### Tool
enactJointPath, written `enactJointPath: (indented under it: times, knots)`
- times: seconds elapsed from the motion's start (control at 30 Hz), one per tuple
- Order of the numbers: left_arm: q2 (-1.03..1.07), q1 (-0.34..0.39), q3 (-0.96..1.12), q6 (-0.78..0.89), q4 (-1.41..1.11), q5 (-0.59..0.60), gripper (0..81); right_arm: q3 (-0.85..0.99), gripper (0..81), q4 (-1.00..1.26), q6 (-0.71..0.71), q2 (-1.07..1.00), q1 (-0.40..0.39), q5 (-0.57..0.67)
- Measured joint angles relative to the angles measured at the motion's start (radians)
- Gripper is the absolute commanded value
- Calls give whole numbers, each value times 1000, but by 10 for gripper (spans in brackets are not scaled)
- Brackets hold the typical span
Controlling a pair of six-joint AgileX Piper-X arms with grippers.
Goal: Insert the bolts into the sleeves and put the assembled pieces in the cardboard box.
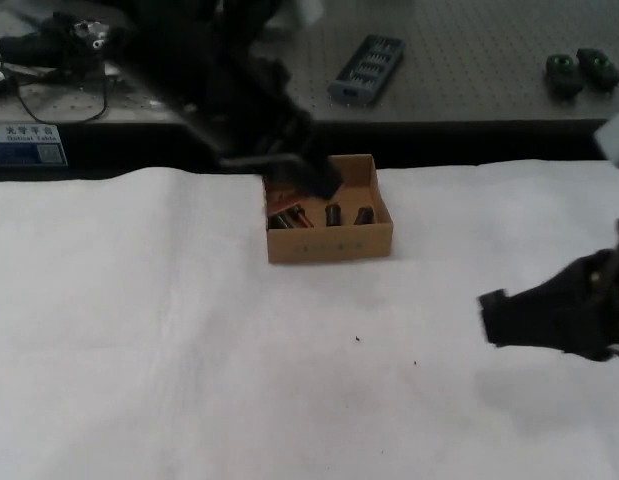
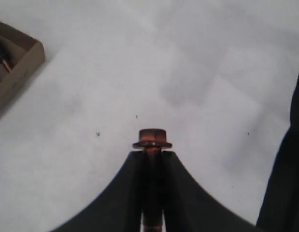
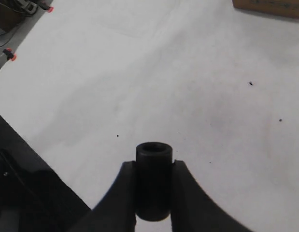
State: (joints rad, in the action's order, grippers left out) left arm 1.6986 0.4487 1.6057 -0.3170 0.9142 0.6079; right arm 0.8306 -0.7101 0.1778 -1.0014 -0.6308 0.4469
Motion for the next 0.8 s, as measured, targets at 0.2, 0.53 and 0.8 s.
enactJointPath:
  times: [0.2, 0.53, 0.8]
  knots:
    - [-195, -68, -301, 96, -186, 72, 7, 0, 32, 110, 54, -73, -65, 37]
    - [-411, -154, -614, 443, -757, 183, 7, 0, 32, 365, 202, -214, -144, 148]
    - [-463, -164, -836, 999, -1474, 200, 7, 0, 32, 579, 330, -270, -150, 221]
